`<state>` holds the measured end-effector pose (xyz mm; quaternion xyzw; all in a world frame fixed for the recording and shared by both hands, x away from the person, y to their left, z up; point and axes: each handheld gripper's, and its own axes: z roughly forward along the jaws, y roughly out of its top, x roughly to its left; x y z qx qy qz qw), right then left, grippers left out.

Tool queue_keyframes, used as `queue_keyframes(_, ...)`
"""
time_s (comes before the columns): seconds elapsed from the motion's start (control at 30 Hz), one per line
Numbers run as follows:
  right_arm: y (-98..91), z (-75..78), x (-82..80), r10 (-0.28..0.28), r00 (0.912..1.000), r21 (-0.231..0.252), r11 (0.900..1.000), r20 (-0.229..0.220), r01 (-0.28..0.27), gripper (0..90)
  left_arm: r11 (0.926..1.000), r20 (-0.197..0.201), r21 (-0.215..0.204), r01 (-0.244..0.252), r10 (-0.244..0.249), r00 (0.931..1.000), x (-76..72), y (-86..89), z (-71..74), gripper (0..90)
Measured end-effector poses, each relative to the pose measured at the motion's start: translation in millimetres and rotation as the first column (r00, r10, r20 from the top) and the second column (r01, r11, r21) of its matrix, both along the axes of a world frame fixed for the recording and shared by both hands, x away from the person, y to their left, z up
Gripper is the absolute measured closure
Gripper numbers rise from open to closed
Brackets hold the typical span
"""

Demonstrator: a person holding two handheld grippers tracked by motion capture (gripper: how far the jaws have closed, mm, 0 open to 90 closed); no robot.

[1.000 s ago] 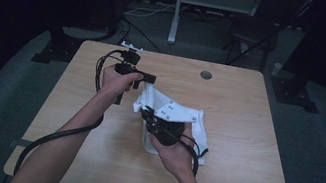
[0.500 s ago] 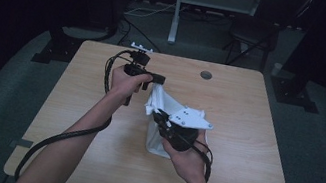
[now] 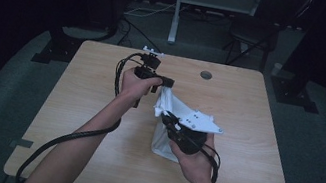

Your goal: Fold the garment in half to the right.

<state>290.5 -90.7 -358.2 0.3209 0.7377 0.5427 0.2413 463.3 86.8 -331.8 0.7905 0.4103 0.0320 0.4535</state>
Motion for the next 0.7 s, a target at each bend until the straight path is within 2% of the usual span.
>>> queue_keyframes(0.27,5.7,6.2,0.5,0.015,0.9999,-0.009,0.9999,0.008,-0.014,81.4,1.0000,0.003,-0.001,-0.001,0.001,1.0000,0.3,6.3,4.3,83.0)
queue_keyframes(0.4,3.3,8.7,-0.7,0.006,0.9999,0.004,1.0000,0.012,-0.006,81.4,0.9998,0.008,-0.007,0.017,-0.017,0.9998,0.6,1.3,5.3,83.1)
queue_keyframes(0.7,-8.8,5.6,-4.0,-0.029,0.9996,0.026,0.9992,0.002,0.029,81.4,0.9997,0.014,-0.019,0.015,-0.014,0.9998,-0.8,-7.8,3.9,83.0)
